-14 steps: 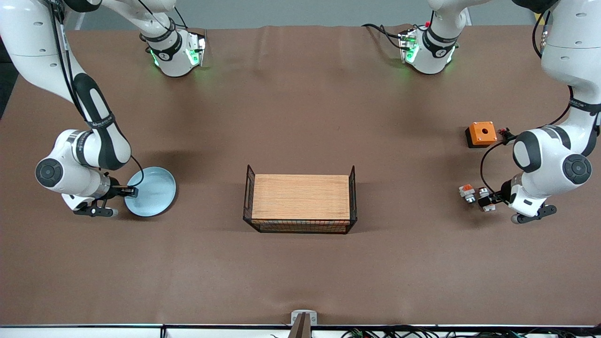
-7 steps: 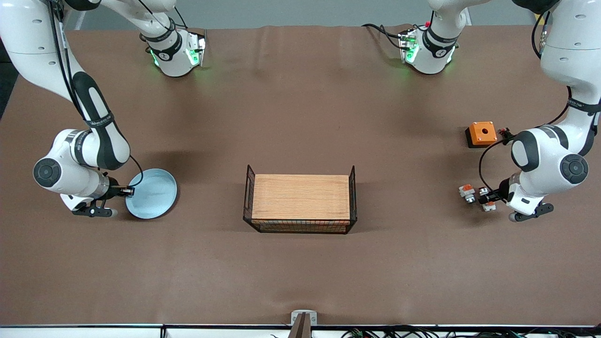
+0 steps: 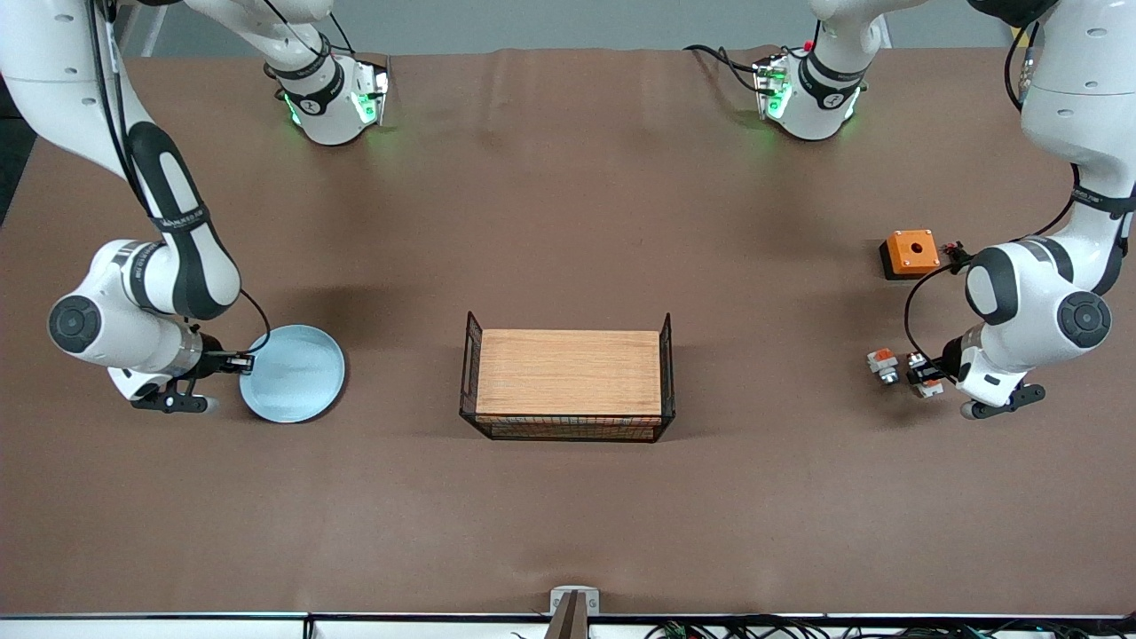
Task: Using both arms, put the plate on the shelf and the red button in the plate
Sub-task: 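Grasp the plate rim with the right gripper while the left gripper grasps a button, then lift the plate with the right gripper while the left gripper lifts the button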
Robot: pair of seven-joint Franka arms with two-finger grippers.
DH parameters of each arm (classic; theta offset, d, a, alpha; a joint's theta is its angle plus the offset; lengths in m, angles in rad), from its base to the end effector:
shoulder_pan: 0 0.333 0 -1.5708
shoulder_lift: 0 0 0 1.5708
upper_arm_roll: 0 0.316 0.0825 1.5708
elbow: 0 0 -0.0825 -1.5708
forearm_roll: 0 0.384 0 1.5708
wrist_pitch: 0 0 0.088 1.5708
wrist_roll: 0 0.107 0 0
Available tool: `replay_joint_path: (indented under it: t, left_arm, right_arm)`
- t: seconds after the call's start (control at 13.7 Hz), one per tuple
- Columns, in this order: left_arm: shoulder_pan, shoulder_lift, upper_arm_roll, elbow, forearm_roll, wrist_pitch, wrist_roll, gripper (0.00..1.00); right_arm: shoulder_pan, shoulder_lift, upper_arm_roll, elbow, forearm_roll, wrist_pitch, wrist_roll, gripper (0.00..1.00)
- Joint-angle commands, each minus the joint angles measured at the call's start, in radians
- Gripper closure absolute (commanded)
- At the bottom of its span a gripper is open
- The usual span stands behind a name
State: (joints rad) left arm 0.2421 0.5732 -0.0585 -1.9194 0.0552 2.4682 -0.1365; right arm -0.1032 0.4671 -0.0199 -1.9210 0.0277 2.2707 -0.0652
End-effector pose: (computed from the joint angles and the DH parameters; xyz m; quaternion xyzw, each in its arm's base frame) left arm 0.6133 0.1150 0.1891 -0.9898 -0.1423 0.0115 0.0008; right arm 0.6092 -0.0742 0.2379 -0.9976 0.0376 0.0578 0.0110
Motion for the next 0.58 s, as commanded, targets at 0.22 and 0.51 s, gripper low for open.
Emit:
replay_joint_path:
  t: [0.22, 0.51]
  left_arm:
    - [-0.001, -0.202, -0.03, 0.011, 0.018, -0.19, 0.021, 1.0]
    - [0.0, -0.308, -0.087, 0.049, 0.017, -0.313, 0.009, 1.0]
  right_arm:
    - [0.074, -0.201, 0.009, 0.149, 0.018, -0.434, 0.134, 1.0]
    - [0.206, -0.311, 0.009, 0.308, 0.017, -0.767, 0.417, 1.0]
